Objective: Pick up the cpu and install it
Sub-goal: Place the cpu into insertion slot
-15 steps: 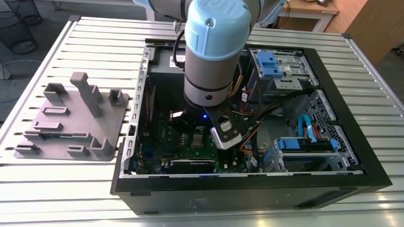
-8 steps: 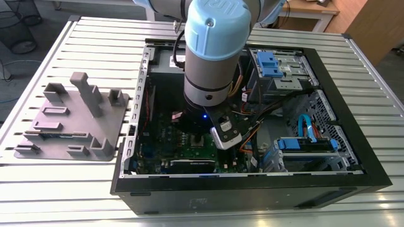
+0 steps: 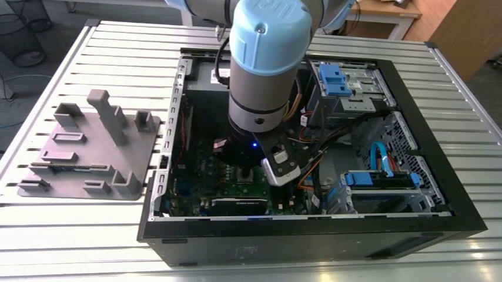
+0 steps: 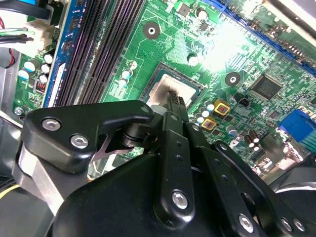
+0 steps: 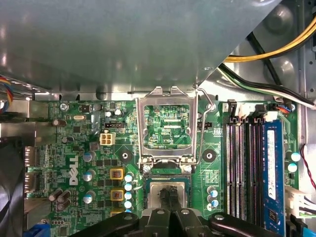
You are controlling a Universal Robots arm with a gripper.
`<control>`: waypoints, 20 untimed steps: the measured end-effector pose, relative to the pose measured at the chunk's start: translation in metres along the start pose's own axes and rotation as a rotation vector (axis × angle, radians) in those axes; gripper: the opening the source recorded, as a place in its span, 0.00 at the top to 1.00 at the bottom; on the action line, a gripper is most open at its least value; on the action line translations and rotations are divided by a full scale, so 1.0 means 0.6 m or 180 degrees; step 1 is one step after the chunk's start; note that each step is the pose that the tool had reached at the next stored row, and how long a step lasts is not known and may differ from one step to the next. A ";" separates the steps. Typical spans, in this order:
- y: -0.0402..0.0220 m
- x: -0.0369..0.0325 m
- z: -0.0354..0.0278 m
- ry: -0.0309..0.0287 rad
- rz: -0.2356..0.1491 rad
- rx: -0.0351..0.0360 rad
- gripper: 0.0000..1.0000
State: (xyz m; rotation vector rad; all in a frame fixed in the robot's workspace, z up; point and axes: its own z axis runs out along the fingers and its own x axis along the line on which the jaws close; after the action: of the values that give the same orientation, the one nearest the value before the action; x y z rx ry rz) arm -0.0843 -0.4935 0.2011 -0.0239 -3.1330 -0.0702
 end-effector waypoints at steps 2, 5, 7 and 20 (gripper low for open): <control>0.000 0.001 0.003 0.0000 0.0000 0.0001 0.89; 0.000 0.001 0.007 0.0000 0.0000 0.0002 0.89; 0.000 0.001 0.009 0.0000 0.0000 0.0003 0.89; 0.000 0.001 0.000 -0.0001 0.0000 0.0003 0.89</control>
State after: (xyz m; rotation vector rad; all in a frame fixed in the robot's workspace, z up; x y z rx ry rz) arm -0.0850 -0.4934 0.2014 -0.0241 -3.1332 -0.0687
